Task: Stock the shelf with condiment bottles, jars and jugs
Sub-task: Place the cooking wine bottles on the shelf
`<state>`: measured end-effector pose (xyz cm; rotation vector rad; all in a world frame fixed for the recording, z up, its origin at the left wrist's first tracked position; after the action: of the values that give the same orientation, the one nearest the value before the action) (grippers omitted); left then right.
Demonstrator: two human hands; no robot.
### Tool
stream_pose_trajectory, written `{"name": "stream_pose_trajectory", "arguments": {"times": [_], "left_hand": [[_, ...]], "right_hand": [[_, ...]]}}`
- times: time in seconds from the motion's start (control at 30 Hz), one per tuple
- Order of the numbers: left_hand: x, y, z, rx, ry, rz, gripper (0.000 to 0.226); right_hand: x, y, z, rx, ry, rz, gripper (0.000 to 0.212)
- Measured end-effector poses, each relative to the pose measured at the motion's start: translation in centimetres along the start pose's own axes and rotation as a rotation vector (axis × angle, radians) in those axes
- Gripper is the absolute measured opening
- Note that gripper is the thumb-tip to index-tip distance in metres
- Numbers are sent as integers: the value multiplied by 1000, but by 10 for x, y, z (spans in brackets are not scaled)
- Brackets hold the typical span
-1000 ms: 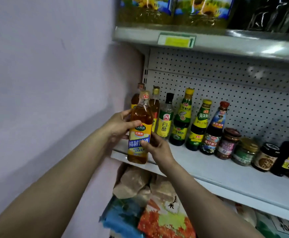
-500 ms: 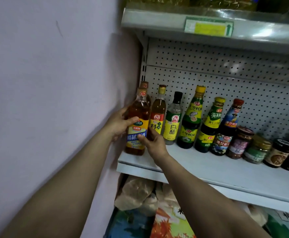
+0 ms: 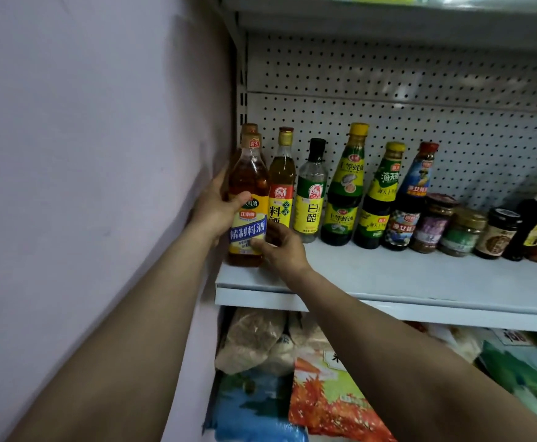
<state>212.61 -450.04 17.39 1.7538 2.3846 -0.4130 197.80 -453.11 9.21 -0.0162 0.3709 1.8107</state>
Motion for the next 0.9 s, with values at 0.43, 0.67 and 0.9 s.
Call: {"name": "stream_pose_trajectory", "arguments": {"times": [0.43, 0.67, 0.9], "left_hand": [[-10, -5, -40, 0, -25, -106, 70], [-33, -12, -50, -232, 142, -56, 56], [-53, -15, -51, -308, 189, -57, 55]], "right_hand": [[-7, -8, -14, -2, 14, -49, 52], [-18, -6, -19, -11, 49, -45, 51], [-39, -8, -33, -16, -9, -124, 40]]}}
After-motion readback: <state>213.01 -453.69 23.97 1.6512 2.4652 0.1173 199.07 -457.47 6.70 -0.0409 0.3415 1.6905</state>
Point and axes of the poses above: each hand's wrist, its own x-axis away from the middle knuckle, its own y-axis out of the back of the hand, z = x × y, the point moved 6 cm from there along -x, towards the middle knuckle, and after that the axes turned 11 degrees about x, right-handed, at the moved point
